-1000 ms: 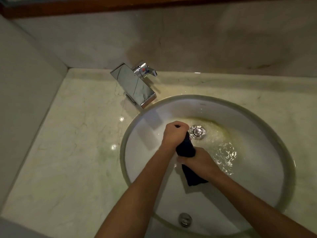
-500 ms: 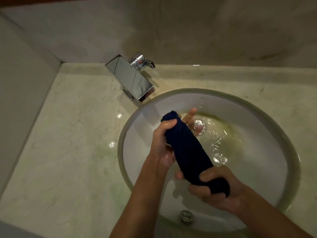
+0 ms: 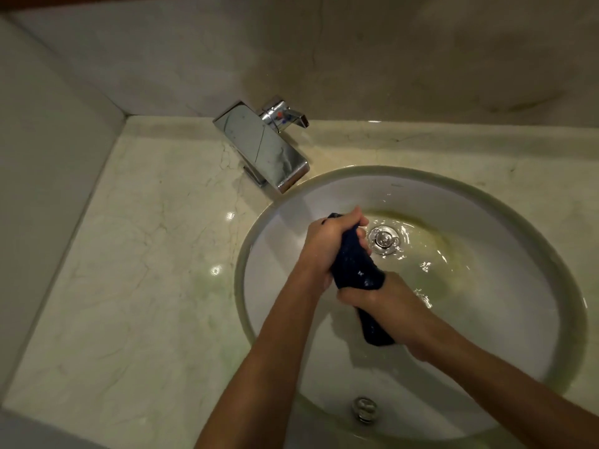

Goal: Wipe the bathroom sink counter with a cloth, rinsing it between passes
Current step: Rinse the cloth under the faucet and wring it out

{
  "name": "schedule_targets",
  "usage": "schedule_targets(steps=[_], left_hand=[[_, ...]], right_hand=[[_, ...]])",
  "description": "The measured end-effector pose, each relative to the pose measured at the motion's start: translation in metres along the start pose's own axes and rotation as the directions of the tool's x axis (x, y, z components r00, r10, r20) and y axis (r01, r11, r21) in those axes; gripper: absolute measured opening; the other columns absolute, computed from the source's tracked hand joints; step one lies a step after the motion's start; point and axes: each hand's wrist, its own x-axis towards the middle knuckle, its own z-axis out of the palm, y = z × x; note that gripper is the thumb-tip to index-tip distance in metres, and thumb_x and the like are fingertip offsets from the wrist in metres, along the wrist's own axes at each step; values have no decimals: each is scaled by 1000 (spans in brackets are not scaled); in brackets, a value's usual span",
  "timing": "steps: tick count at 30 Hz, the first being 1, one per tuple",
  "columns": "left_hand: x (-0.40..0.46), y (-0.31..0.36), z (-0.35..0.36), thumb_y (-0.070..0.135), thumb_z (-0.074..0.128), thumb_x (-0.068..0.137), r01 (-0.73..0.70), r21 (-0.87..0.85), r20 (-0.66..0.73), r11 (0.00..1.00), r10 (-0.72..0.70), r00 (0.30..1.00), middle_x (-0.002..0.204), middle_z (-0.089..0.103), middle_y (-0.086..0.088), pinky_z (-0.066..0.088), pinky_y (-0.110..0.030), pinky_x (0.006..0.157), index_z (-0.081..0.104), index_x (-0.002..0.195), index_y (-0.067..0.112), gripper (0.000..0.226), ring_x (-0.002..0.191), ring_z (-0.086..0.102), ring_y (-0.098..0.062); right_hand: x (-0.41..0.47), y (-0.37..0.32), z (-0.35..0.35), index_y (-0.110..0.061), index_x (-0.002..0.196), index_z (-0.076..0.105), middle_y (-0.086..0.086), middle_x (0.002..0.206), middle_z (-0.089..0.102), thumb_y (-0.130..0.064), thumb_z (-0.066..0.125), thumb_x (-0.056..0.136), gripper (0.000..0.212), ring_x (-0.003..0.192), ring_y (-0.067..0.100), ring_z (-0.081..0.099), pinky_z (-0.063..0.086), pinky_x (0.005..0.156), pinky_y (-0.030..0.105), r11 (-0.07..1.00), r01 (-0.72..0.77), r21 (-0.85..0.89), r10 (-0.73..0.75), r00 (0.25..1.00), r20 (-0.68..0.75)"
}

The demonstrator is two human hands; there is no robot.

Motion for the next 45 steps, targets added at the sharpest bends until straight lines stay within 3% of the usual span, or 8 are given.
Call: schedule_targets(steps=[8,12,16,21,26,31,34,45], left_hand=[[3,3,4,11,70,94,-138,371,-140,918,202,969,55,61,-5,56,-29,59,66,74,5,21,50,61,-18],[-29,35,-10,25,69,87,-60,41,221,997,50,974,91,69,-11,53,-40,91,65,114,9,32,88,66,-25],[-38,41,-33,21,75,82,-100,-166,504,981,171,847,127,58,-19,38,-45,110,53,139,-1,65,120,55,-31],[-35,18,-15,38,85,78,-48,-350,584,936,258,769,123,67,-2,53,-32,97,73,117,14,47,109,66,-14],[-37,11,-4,9,74,86,60,-556,657,829,394,642,106,71,-11,46,-55,109,52,118,4,39,104,70,-27],[-32,24,3,29,71,91,-147,-60,407,987,158,900,71,59,-2,55,-37,78,71,103,13,20,65,59,-15],[-16,18,11,27,74,91,-163,262,64,951,152,986,64,61,-7,51,-38,73,72,75,8,25,61,58,-20],[4,-11,27,36,57,90,135,878,-216,459,128,968,105,68,-7,53,-36,86,60,93,14,22,95,68,-33]], right_hand=[[7,6,-2,-11,84,65,1,66,66,-21,78,83,16,59,14,60,48,62,29,999,38,-28,-36,997,64],[-12,2,-27,-3,105,73,14,83,70,-51,87,61,67,65,21,65,55,60,30,909,-171,381,27,935,354],[-21,5,-33,1,140,52,12,96,60,-47,77,87,75,88,25,61,56,89,43,465,-508,725,-322,666,673],[-38,6,-3,-4,142,30,12,122,55,-10,55,97,52,107,24,62,59,84,30,453,-463,762,-517,559,648],[-45,5,-3,-7,122,28,0,112,60,-8,48,100,30,70,4,52,45,52,14,510,-452,732,-498,539,680],[-33,-4,-20,-10,125,55,2,76,57,-47,93,66,79,46,8,40,18,41,22,762,-345,547,-32,825,564],[-14,-15,-16,-3,107,63,4,67,56,-46,84,72,59,43,12,37,23,38,23,949,-219,229,150,947,283],[19,18,13,-14,56,53,-7,36,49,-31,73,88,41,29,3,44,39,47,23,956,-218,-198,184,966,-180]])
